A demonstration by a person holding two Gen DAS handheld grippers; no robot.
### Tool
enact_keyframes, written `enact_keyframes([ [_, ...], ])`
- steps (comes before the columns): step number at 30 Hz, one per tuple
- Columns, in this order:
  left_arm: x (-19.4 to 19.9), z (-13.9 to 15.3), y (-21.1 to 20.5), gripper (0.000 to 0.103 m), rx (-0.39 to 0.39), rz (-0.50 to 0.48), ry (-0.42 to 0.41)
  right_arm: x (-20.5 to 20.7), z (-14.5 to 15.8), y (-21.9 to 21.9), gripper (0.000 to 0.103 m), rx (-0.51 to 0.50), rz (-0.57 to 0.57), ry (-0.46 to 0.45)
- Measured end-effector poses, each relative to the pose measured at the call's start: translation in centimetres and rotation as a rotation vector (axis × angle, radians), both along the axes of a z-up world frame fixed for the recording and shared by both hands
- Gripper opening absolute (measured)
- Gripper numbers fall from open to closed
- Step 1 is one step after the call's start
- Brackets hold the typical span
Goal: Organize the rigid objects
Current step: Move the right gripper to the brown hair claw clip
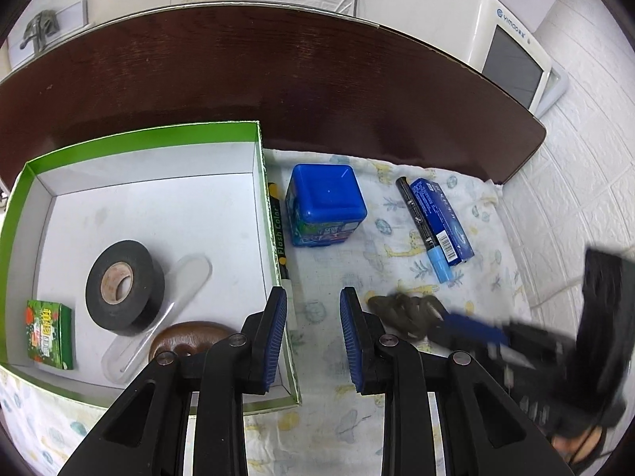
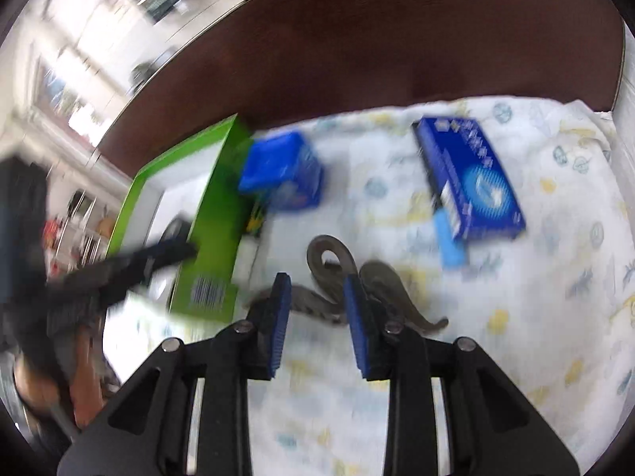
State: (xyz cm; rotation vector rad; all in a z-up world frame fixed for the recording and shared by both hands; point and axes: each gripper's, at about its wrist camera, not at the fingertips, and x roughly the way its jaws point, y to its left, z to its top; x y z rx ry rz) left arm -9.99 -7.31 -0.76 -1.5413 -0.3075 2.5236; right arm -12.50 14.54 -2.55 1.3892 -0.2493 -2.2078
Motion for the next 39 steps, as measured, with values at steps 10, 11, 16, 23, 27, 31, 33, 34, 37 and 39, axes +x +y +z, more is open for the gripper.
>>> enact_keyframes([
  [10,2.4,0.2,5.0,0.026,-0.006,-0.155,0.012,3.1,-0.3,5.1,0.032,0.012,-0.119,0.022],
  [11,2.7,0.0,5.7,0.026,-0.024,-0.181,0.015,2.9,-0.4,5.0,0.033,0.012,-0.098,0.029],
  [16,3.6,-2.5,7.8,0.026,-0.111,-0.251,-0.012,2.0,-0.9,3.8,0.037,0.070,-0.030,0.063],
  [23,3.0,-4.9,7.1,0.026,-0.135,-0.219,-0.057,0.8,-2.0,2.7,0.048,0.175,0.088,0.142],
  [27,2.5,-5.9,7.0,0.026,-0.101,-0.209,-0.084,-0.6,-3.0,2.6,0.049,0.141,0.125,0.119],
  [31,2.6,-6.5,6.6,0.026,-0.090,-0.199,-0.096,-1.0,-3.3,2.6,0.042,0.096,0.126,0.116],
  [33,2.8,-6.1,5.9,0.026,-0.069,-0.183,-0.085,-0.6,-3.3,3.0,0.041,0.087,0.110,0.127],
  [34,2.9,-5.8,5.6,0.026,-0.058,-0.174,-0.076,-0.4,-3.2,3.2,0.041,0.080,0.109,0.131],
  [37,3.2,-4.7,5.0,0.026,-0.066,-0.156,-0.040,0.5,-2.8,3.2,0.042,0.061,0.137,0.146],
  [39,3.1,-4.5,4.9,0.026,-0.061,-0.150,-0.039,0.7,-2.9,2.5,0.042,0.067,0.168,0.163],
])
